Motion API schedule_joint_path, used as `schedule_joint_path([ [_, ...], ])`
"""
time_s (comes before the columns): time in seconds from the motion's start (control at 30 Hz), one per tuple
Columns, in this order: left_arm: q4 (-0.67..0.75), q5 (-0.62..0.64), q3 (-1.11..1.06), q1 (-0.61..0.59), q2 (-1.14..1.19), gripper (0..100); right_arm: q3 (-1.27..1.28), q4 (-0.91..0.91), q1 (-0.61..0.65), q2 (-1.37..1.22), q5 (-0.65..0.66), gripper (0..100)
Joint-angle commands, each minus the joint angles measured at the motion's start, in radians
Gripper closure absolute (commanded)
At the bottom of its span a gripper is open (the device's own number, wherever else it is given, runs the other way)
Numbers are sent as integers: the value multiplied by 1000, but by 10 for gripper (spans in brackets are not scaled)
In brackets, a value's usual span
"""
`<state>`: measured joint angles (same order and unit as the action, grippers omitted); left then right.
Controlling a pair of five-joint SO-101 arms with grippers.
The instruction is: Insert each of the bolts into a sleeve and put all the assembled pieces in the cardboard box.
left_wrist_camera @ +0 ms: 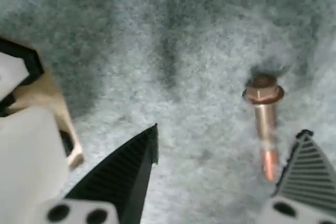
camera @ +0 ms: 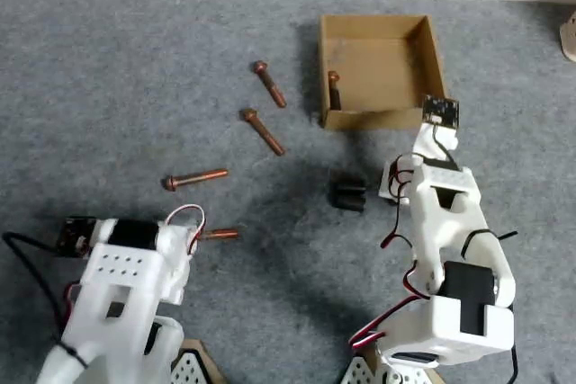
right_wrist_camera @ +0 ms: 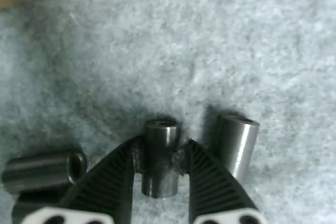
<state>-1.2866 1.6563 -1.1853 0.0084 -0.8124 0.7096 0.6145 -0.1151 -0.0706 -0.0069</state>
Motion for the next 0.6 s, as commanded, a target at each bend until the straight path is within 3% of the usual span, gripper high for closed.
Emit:
schedule_joint_path([
  [0.0,92,100,41,-7,59,643,12,-10,1,1,-6,995],
  [0.23,229,153,41,-8,205,643,12,5,-1,1,-6,995],
  [0.57,311,149,50,-4,334,643,12,5,-1,1,-5,995],
])
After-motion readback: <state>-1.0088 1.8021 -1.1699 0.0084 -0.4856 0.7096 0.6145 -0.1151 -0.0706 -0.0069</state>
